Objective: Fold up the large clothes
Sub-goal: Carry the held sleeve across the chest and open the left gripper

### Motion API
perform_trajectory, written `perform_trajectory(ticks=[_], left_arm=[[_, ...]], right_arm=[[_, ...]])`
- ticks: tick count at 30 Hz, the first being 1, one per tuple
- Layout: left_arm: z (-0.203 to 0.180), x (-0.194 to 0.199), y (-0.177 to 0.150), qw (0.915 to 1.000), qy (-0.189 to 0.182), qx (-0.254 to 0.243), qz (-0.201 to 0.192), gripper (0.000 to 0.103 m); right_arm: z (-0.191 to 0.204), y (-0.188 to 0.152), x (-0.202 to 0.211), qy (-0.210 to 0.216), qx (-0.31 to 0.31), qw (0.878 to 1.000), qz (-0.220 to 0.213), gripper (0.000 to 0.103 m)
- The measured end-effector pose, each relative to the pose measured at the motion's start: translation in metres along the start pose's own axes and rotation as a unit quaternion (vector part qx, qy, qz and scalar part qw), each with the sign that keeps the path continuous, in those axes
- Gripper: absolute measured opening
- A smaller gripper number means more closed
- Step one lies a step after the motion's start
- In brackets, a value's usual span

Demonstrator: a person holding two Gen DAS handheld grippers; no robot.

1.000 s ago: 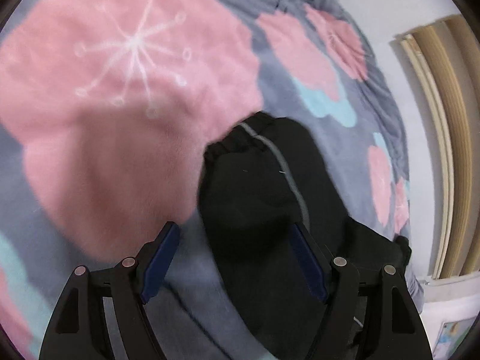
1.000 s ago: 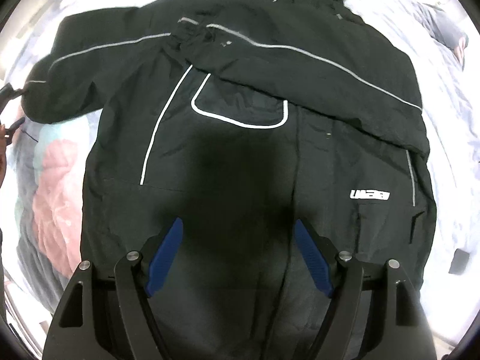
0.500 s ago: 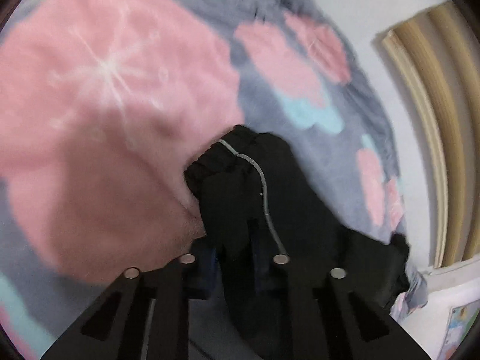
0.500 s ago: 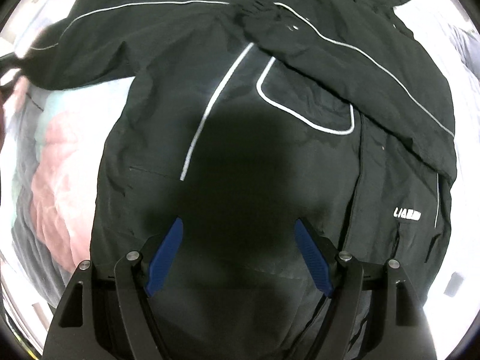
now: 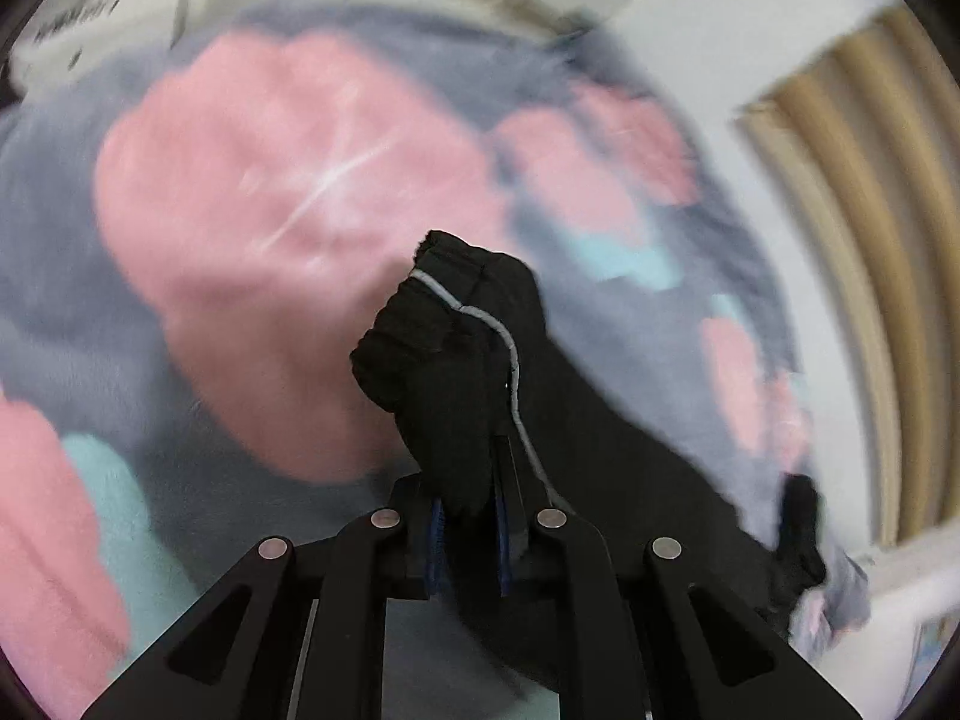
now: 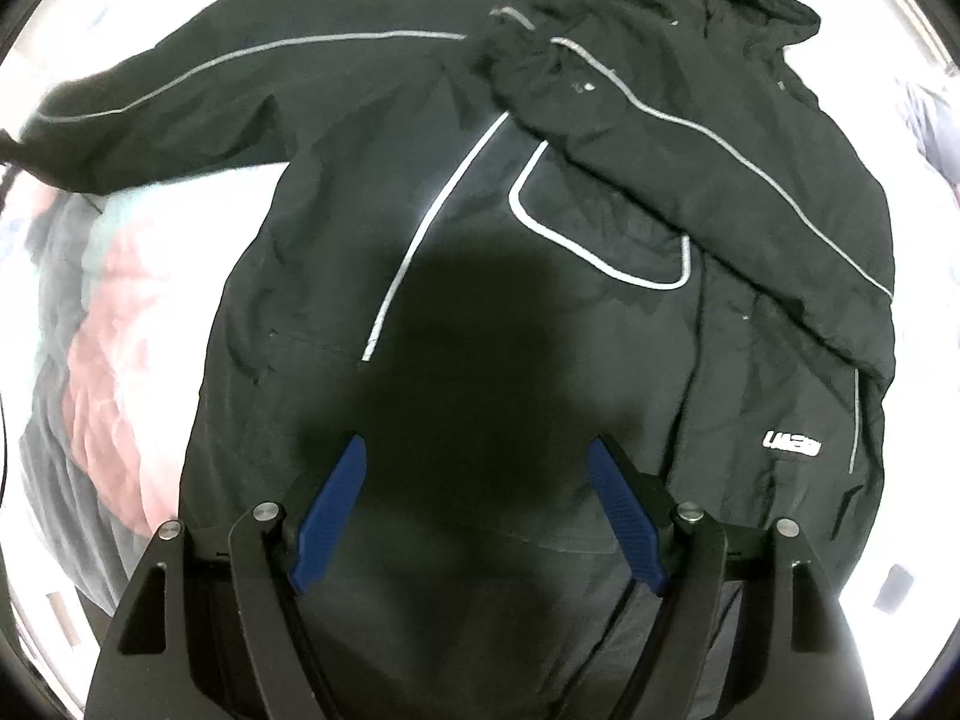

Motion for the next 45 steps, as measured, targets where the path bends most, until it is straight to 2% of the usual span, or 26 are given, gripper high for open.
perform_trajectory(ticks=[3,7,13,15,19,23,24,29,33,35,37,39,41,43,45], left_arm=[[-0.042,0.033,-0.004,0.9981,-0.046,-0.039,-0.009,0.013],[-0.103,0.082,-0.027,0.9898,-0.084,-0.112,-0.029,0.013],[-0.197,0.124,-0.1,0.9684,-0.141,-0.205,-0.023,0.013],[-0.23,0.129,-0.133,0.9578,-0.159,-0.239,-0.013,0.013],[-0.287,0.114,-0.204,0.9395,-0.181,-0.288,0.037,0.013],[-0.336,0.08,-0.288,0.9141,-0.184,-0.346,0.102,0.013],[-0.349,0.064,-0.318,0.9033,-0.181,-0.367,0.129,0.013],[-0.371,-0.007,-0.415,0.8683,-0.15,-0.417,0.224,0.013],[-0.363,-0.06,-0.465,0.8506,-0.104,-0.426,0.291,0.02],[-0.355,-0.08,-0.476,0.8442,-0.087,-0.421,0.32,0.023],[-0.347,-0.09,-0.483,0.8397,-0.09,-0.411,0.343,0.027],[-0.344,-0.092,-0.482,0.8335,-0.1,-0.4,0.368,0.037],[-0.341,-0.089,-0.481,0.8263,-0.111,-0.379,0.401,0.061],[-0.34,-0.079,-0.481,0.8129,-0.131,-0.358,0.44,0.067],[-0.338,-0.066,-0.477,0.8109,-0.133,-0.371,0.433,0.068]], right_arm=[[-0.006,-0.001,0.003,0.013,-0.015,1.0,-0.006,0.08],[-0.018,-0.004,0.009,0.032,-0.021,0.999,-0.018,0.08],[-0.043,-0.017,0.034,0.035,-0.006,0.998,-0.058,0.08],[-0.054,-0.022,0.037,0.037,-0.011,0.997,-0.063,0.08],[-0.096,-0.044,0.04,0.039,-0.045,0.996,-0.068,0.08],[-0.149,-0.065,0.039,0.036,-0.09,0.993,-0.068,0.08],[-0.164,-0.071,0.037,0.035,-0.104,0.992,-0.066,0.08],[-0.227,-0.087,0.026,0.033,-0.166,0.984,-0.061,0.08],[-0.254,-0.083,0.013,0.039,-0.188,0.98,-0.057,0.08],[-0.262,-0.078,0.005,0.039,-0.189,0.98,-0.052,0.08],[-0.266,-0.071,-0.002,0.044,-0.187,0.98,-0.048,0.08],[-0.268,-0.062,-0.007,0.052,-0.185,0.98,-0.045,0.08],[-0.27,-0.053,-0.01,0.067,-0.186,0.979,-0.048,0.08],[-0.272,-0.041,-0.011,0.086,-0.187,0.977,-0.056,0.08],[-0.271,-0.028,-0.009,0.106,-0.188,0.974,-0.071,0.08]])
Point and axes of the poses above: each gripper's, at about its wrist camera, not at the fingertips, and x roughly against the way its jaws point, z to its left, y to its top, the point moved 4 cm from there along -x, roughly the way its jaws point, and after that the axes turned 6 degrees about x, right-handed, at the moved point
